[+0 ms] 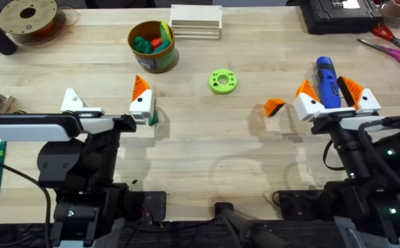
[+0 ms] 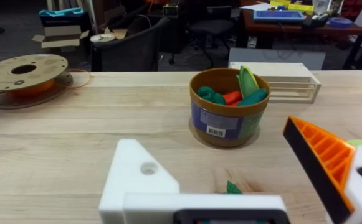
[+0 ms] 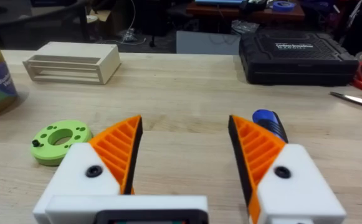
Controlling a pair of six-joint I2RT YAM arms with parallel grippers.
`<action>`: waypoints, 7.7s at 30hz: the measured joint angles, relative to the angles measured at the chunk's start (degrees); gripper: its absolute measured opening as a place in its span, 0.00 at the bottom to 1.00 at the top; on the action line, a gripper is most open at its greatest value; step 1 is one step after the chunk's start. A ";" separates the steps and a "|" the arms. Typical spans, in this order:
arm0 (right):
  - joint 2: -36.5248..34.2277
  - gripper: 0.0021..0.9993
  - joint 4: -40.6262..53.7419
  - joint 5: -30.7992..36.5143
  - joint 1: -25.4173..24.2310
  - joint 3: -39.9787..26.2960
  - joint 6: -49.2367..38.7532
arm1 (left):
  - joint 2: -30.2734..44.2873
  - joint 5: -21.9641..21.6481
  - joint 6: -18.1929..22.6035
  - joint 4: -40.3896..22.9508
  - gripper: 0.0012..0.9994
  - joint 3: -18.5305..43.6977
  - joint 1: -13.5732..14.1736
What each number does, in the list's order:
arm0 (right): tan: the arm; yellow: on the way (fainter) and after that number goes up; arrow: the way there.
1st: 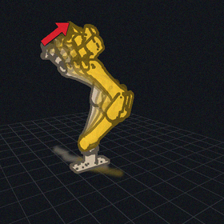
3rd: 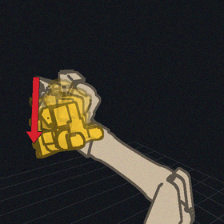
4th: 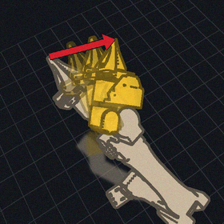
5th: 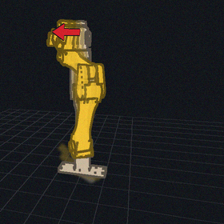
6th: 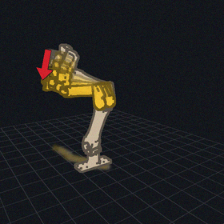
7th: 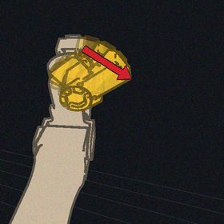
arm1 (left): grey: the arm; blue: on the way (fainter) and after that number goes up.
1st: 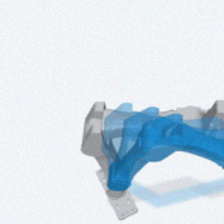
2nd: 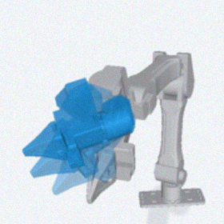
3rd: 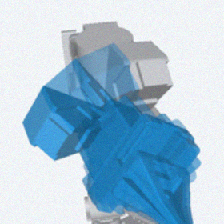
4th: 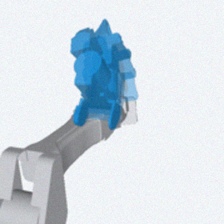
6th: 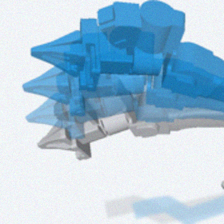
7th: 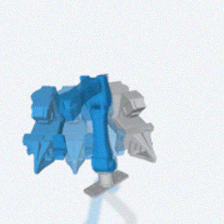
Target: Pick up the gripper from the table and insert it into the empty holder that is missing its gripper. Then pick up a screw, insert it into the mounting hole, and use the screwdriver to tighten it. Finally, clean up the table by picking up the vegetable and placing it into the bucket.
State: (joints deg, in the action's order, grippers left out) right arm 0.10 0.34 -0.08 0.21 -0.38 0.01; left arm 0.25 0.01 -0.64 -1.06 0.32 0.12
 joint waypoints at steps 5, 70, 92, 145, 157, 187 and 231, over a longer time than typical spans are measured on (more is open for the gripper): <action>0.00 0.81 0.00 0.00 0.00 0.00 -0.02 | 0.01 0.04 -0.02 -0.04 1.00 0.00 0.00; -22.49 0.81 45.18 -0.02 0.00 -42.75 2.62 | 55.49 30.45 -2.36 -40.22 0.99 52.89 9.51; -22.49 0.81 45.19 -0.02 0.00 -42.75 2.62 | 36.96 25.27 9.68 -7.10 0.99 34.03 26.93; -22.49 0.81 45.20 -0.02 0.00 -42.75 2.62 | 0.04 27.43 1.92 -2.63 0.99 0.44 27.10; -22.71 0.81 45.98 -1.08 0.00 -42.75 4.69 | 0.05 27.43 1.92 -2.62 0.99 0.44 27.10; -62.72 0.81 44.84 5.69 20.28 -46.49 5.22 | 0.04 27.43 1.90 -2.62 0.99 0.44 27.10; -53.06 0.02 44.64 -6.14 20.24 -52.06 11.80 | 0.05 27.45 1.90 -2.62 0.99 0.44 27.10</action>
State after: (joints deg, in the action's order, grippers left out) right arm -52.97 44.98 -6.22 20.45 -52.45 11.81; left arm 0.30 27.46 1.26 -3.68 0.75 27.22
